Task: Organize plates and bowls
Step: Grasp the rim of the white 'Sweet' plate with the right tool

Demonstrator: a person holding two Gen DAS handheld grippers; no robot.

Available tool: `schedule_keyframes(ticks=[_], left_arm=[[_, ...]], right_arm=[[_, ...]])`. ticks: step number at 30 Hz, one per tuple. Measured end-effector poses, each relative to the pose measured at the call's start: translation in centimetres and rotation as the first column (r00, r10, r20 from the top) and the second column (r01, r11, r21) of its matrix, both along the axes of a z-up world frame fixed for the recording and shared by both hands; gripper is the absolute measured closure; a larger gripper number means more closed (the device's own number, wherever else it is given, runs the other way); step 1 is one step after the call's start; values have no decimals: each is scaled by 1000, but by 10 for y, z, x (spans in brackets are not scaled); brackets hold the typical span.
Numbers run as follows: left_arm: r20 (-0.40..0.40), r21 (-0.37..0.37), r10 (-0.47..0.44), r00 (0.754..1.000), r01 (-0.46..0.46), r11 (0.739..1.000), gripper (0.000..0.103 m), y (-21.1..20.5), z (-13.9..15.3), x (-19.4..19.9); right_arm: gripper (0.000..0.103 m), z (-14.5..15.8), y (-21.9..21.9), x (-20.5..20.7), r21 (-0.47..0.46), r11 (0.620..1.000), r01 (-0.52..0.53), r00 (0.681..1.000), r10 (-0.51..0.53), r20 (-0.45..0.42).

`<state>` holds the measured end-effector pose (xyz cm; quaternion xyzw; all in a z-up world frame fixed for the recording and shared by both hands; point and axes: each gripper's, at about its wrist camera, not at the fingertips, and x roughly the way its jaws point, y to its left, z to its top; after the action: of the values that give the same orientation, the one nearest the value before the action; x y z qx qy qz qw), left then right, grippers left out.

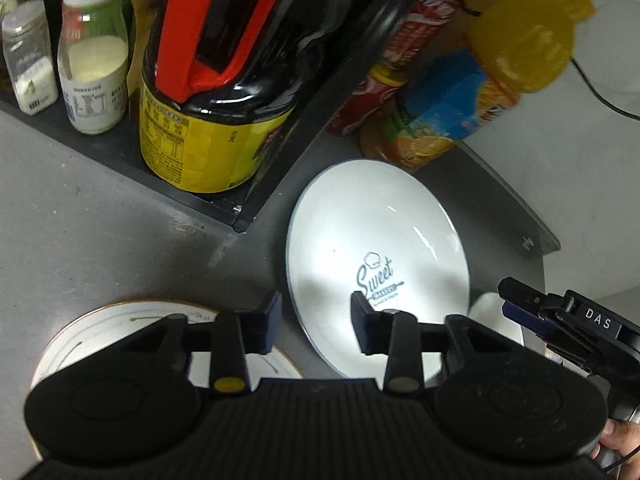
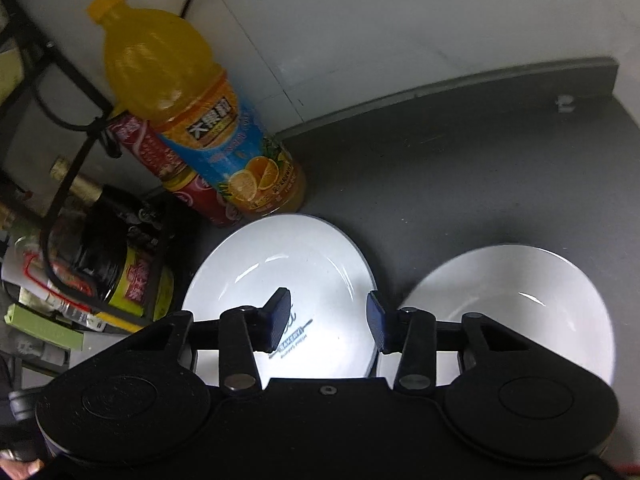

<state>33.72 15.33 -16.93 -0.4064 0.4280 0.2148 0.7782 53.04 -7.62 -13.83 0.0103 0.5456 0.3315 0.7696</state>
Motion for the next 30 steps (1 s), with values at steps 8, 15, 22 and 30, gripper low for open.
schedule_keyframes(ticks=[8,15,22,30], left_arm=[[-29,-2,31,999,-31,1000,75,1,-19,14],[-54,-30,41,998,-43,999,83,0,-39,20],[-75,-49,66,995,-70,996,92,2,-50,23],[-78,-70,78,994,-84,994,94,3,-51,25]], right_arm=[[67,-23,11,24,-32,999,15,999,-17,-43],[71,-40,27,29,-129,991,-24,1000,23,-5],[79,-56,35,29,-192,980,-59,998,55,-25],[81,-61,34,31,-188,980,-60,997,49,-63]])
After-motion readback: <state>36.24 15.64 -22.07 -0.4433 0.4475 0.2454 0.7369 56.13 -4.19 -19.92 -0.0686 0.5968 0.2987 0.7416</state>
